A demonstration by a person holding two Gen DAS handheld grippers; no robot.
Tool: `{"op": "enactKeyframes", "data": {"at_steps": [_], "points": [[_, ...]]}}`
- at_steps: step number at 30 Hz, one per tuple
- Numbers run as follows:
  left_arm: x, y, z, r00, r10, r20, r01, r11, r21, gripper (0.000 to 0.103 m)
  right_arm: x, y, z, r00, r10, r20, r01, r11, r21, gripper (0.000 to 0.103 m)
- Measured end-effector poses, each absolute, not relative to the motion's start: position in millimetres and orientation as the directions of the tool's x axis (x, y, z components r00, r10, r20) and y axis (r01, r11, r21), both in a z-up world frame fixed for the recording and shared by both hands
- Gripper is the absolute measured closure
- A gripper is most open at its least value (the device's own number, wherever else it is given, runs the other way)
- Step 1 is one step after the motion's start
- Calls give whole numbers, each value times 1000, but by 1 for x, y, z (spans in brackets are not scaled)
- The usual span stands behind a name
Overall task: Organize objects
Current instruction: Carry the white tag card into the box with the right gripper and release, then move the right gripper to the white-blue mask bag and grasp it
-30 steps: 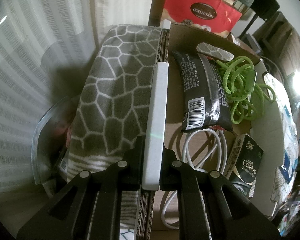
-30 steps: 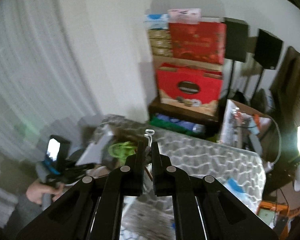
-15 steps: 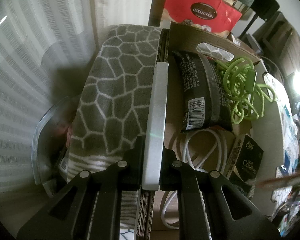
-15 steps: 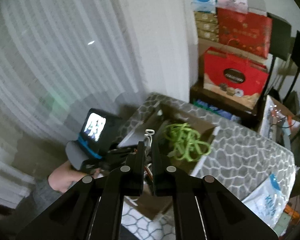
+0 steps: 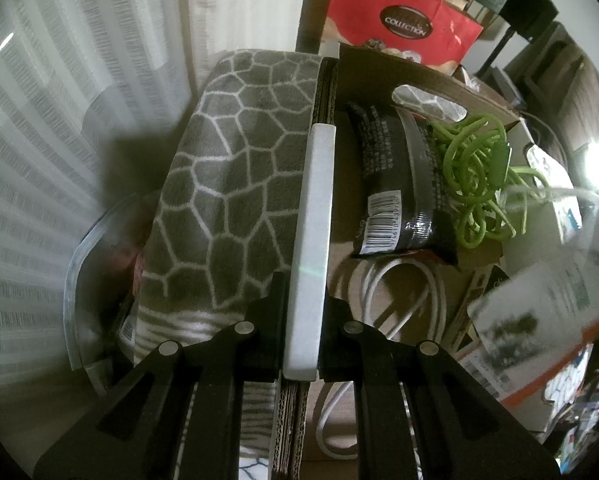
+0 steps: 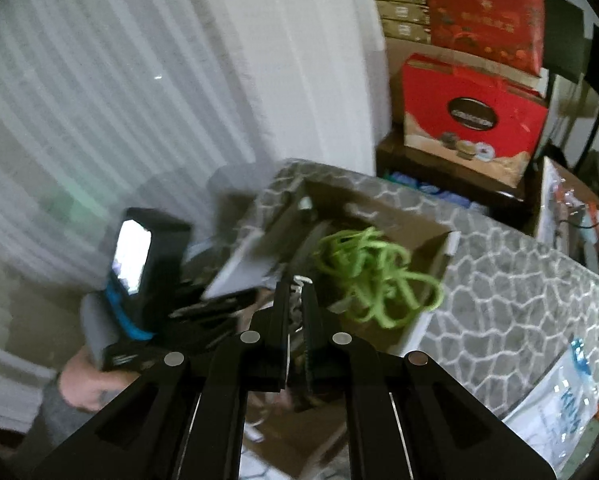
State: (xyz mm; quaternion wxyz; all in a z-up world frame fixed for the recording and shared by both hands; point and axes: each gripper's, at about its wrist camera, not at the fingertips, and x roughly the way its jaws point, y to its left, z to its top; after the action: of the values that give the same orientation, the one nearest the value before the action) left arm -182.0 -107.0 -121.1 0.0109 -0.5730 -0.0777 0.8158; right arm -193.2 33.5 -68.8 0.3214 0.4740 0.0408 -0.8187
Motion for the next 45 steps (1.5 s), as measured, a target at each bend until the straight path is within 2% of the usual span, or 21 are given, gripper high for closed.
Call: {"op": "enactKeyframes", "data": {"at_steps": [8,13,16,18,22,24,32,45], "points": [[-182,-107,-121,-344,103,-933,70,-988,-135,92,-221,37,-107,-413,-369,-833,549,-831,96,98],[-182,-107,-121,-344,98,-934,69,-989,-129,92,-227,36,-133,-348,-394,-851,547,-822,157,98],[-181,-107,-120,-345,99,-933,69,-989,-131,92,-221,27,-147,-338,-359,-870,575,-810,111,97],[-182,-105,-120,-344,99,-934,70,-989,-131,92,-217,25,-151,-327,-361,-873,583,-805,114,93],[-182,-106,-120,-345,99,-933,70,-989,-131,92,-213,25,-148,-338,-359,-870,586,-803,104,84],[-182,-105,-120,-345,99,-934,70,-989,-131,92,-212,29,-140,-352,-372,-859,576,-810,114,71],[-182,-105,-120,-344,99,-934,69,-989,-130,92,-206,48,-111,-388,-391,-835,554,-822,128,70],[-182,-105,-120,-345,99,-933,69,-989,-130,92,-199,112,-104,-453,-349,-820,449,-884,128,68]]}}
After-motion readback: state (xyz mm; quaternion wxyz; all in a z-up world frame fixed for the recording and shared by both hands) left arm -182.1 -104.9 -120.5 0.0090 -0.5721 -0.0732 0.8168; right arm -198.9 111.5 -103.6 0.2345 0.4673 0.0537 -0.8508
